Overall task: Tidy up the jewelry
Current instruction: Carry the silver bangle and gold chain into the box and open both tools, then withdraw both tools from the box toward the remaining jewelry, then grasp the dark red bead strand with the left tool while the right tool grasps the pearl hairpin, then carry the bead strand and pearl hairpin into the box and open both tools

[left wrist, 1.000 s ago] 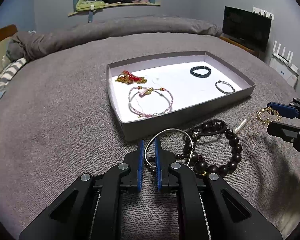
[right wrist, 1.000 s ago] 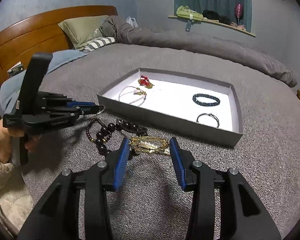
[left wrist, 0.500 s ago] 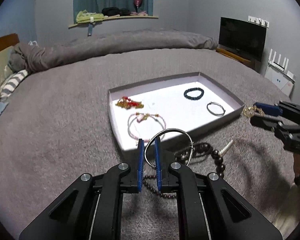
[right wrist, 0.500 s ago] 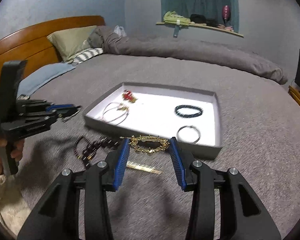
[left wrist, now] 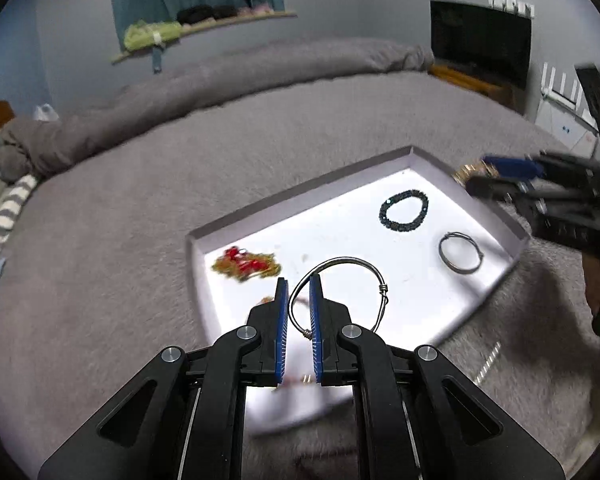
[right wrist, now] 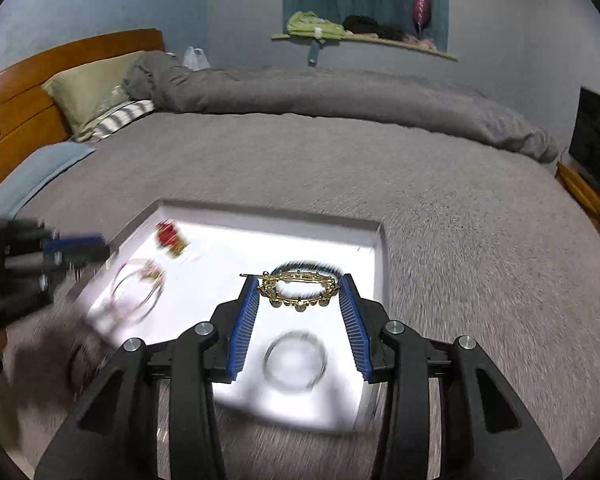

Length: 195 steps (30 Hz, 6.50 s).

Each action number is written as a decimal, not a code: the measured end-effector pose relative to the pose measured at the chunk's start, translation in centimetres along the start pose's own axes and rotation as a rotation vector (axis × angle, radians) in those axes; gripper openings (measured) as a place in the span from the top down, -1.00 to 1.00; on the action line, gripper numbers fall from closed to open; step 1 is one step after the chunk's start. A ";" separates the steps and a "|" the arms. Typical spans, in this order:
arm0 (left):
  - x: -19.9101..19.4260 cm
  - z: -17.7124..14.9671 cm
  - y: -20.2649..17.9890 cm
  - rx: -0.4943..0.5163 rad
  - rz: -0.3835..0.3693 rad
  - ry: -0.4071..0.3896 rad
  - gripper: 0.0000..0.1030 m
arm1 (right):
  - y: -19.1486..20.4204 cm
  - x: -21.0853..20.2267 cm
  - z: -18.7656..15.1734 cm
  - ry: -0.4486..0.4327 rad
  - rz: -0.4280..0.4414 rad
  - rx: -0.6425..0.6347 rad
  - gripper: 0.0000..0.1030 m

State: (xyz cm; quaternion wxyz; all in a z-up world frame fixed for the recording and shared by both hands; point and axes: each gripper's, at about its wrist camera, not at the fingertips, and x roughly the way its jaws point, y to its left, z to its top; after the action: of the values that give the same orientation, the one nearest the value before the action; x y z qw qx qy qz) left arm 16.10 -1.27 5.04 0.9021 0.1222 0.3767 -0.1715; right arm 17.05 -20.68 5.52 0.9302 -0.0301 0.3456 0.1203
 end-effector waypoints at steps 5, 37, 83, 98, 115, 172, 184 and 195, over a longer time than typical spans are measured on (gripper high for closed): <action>4.5 2.4 -0.2 0.005 -0.011 0.074 0.79 | 0.1 4.6 2.4 0.070 -0.022 -0.001 0.19; 10.8 3.9 0.0 0.037 0.025 0.188 0.61 | 0.5 11.5 3.7 0.317 -0.001 0.089 0.14; -7.4 -10.6 -1.3 -0.129 0.122 -0.188 -0.83 | 5.2 -7.3 -10.7 -0.039 -0.051 0.014 -0.89; -4.8 -11.4 -0.4 -0.131 0.124 -0.104 -0.84 | 5.6 -6.2 -11.9 -0.005 -0.065 -0.056 -0.89; -4.3 -11.6 -0.7 -0.138 0.065 -0.073 -0.84 | 7.2 -4.9 -12.7 0.069 0.030 -0.140 -0.32; -5.7 -11.4 -1.0 -0.084 -0.028 -0.043 0.89 | 6.0 -5.1 -11.8 0.090 0.119 -0.111 0.89; -9.8 -8.5 -0.5 -0.094 0.003 -0.169 0.89 | 5.6 -6.5 -9.2 0.017 0.094 -0.103 0.89; -8.9 -0.8 -2.8 -0.102 -0.073 -0.264 0.89 | 3.6 -4.8 -2.9 -0.025 0.059 -0.032 0.89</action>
State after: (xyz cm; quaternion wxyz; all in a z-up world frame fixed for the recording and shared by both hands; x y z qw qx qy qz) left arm 8.66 -1.58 10.68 0.9419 0.0390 0.2673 -0.1997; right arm 10.80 -18.52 6.53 0.9298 -0.0332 0.3329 0.1533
